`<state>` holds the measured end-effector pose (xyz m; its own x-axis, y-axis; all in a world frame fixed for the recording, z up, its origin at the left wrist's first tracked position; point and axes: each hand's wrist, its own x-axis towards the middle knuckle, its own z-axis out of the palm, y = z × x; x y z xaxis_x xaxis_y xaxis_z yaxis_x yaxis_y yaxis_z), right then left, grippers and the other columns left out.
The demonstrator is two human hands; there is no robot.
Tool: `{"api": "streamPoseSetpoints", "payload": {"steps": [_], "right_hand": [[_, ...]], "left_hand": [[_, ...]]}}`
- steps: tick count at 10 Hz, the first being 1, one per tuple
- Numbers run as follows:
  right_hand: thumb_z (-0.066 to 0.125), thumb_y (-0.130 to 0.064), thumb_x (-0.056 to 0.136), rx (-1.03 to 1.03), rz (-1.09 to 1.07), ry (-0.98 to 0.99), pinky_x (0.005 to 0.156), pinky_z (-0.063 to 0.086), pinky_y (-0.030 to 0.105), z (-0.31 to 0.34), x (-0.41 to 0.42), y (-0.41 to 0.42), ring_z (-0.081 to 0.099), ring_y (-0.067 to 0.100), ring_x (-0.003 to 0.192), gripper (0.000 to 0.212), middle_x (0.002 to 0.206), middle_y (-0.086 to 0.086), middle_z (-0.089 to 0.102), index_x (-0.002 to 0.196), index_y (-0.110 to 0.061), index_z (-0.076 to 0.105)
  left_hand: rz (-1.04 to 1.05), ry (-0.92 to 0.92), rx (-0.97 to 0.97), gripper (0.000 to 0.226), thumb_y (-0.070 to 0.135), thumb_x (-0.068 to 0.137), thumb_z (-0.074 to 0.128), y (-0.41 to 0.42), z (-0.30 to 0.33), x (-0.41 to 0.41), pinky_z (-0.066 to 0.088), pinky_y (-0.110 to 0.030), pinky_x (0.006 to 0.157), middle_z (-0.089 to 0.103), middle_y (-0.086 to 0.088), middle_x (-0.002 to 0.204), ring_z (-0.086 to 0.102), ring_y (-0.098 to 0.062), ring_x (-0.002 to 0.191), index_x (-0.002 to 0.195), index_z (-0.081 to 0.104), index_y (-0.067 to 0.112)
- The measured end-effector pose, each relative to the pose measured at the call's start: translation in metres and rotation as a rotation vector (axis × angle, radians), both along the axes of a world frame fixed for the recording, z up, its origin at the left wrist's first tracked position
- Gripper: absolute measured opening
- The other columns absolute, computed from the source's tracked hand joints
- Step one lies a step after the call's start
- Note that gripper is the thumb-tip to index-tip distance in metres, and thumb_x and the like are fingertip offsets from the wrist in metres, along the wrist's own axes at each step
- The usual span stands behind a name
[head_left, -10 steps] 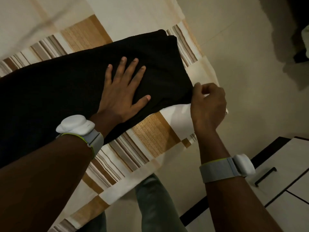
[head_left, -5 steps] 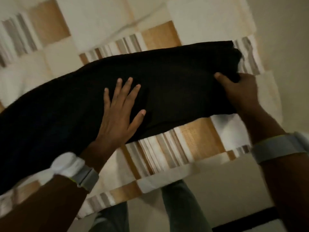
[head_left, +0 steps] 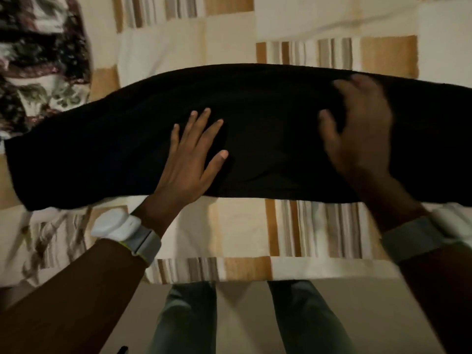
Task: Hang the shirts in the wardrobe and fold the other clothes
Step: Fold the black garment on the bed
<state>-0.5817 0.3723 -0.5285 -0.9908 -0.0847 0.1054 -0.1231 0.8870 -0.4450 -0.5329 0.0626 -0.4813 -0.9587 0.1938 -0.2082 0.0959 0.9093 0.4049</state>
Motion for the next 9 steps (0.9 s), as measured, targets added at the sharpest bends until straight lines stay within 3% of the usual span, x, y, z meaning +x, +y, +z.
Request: {"api": "streamPoseSetpoints", "payload": {"steps": [1,2,3,4,5,6,7,8,9], "right_hand": [[0.05,-0.048,0.101,0.024,0.437,-0.173,0.124,0.025,0.05,0.063,0.015,-0.127,0.024,0.03,0.155,0.06,0.165,0.011,0.031,0.154,-0.021,0.043],[0.047,-0.048,0.104,-0.02,0.509,-0.296,0.128,0.015,0.048,0.053,0.021,-0.185,0.013,0.025,0.159,0.059,0.169,0.007,0.023,0.157,-0.025,0.038],[0.051,-0.042,0.104,-0.208,0.358,-0.298,0.127,0.022,0.046,0.057,0.024,-0.254,0.025,0.024,0.155,0.051,0.162,0.007,0.036,0.151,-0.021,0.047],[0.051,-0.038,0.105,-0.236,0.33,-0.195,0.121,0.032,0.045,0.062,0.008,-0.295,0.043,0.025,0.143,0.042,0.149,0.008,0.052,0.141,-0.017,0.058],[0.051,-0.043,0.103,-0.165,0.468,-0.156,0.113,0.038,0.045,0.059,-0.007,-0.344,0.049,0.021,0.133,0.039,0.138,-0.001,0.059,0.136,-0.024,0.062],[0.055,-0.056,0.098,0.005,0.585,-0.243,0.109,0.036,0.043,0.056,-0.025,-0.38,0.049,0.02,0.13,0.046,0.134,-0.007,0.061,0.138,-0.034,0.06],[0.06,-0.057,0.095,0.094,0.625,-0.331,0.104,0.036,0.044,0.051,-0.037,-0.393,0.055,0.02,0.12,0.04,0.121,-0.007,0.069,0.128,-0.035,0.066],[0.065,-0.045,0.096,-0.138,0.572,-0.34,0.097,0.049,0.04,0.05,-0.04,-0.395,0.063,0.007,0.099,0.023,0.103,-0.014,0.072,0.11,-0.03,0.075],[0.058,-0.046,0.099,-0.182,0.453,-0.212,0.098,0.047,0.044,0.049,-0.041,-0.406,0.057,0.009,0.108,0.028,0.114,-0.01,0.067,0.114,-0.029,0.073]], "left_hand": [[0.135,0.162,0.028,0.044,0.033,0.108,0.047,-0.047,0.017,0.005,0.022,-0.057,0.123,0.041,-0.009,0.157,0.033,-0.025,0.151,0.148,0.05,0.016],[0.335,0.254,-0.015,0.039,0.026,0.104,0.055,-0.115,0.031,0.019,0.033,-0.054,0.115,0.049,-0.013,0.144,0.045,-0.028,0.137,0.14,0.056,0.014],[0.494,0.223,-0.067,0.042,0.03,0.1,0.056,-0.202,0.036,0.034,0.036,-0.05,0.112,0.049,-0.015,0.141,0.046,-0.032,0.134,0.138,0.055,0.013],[0.451,0.09,-0.093,0.046,0.04,0.099,0.052,-0.254,0.029,0.04,0.038,-0.048,0.107,0.053,-0.014,0.136,0.048,-0.034,0.129,0.136,0.056,0.014],[0.435,-0.035,-0.028,0.047,0.051,0.097,0.054,-0.293,0.025,0.036,0.041,-0.042,0.099,0.055,-0.011,0.125,0.052,-0.03,0.119,0.133,0.057,0.021],[0.442,-0.088,0.013,0.042,0.051,0.094,0.067,-0.317,0.02,0.024,0.045,-0.04,0.082,0.053,-0.003,0.108,0.054,-0.025,0.103,0.126,0.058,0.026],[0.356,-0.087,0.034,0.029,0.045,0.092,0.07,-0.327,0.019,0.016,0.044,-0.04,0.082,0.053,-0.004,0.105,0.054,-0.026,0.104,0.112,0.061,0.025],[0.441,0.048,0.135,0.025,0.038,0.094,0.068,-0.331,0.027,0.011,0.043,-0.033,0.076,0.062,-0.002,0.099,0.058,-0.018,0.091,0.113,0.065,0.024],[0.57,0.158,0.158,0.024,0.037,0.095,0.064,-0.337,0.03,0.008,0.045,-0.031,0.072,0.06,0.004,0.084,0.058,-0.013,0.079,0.117,0.067,0.025]]}}
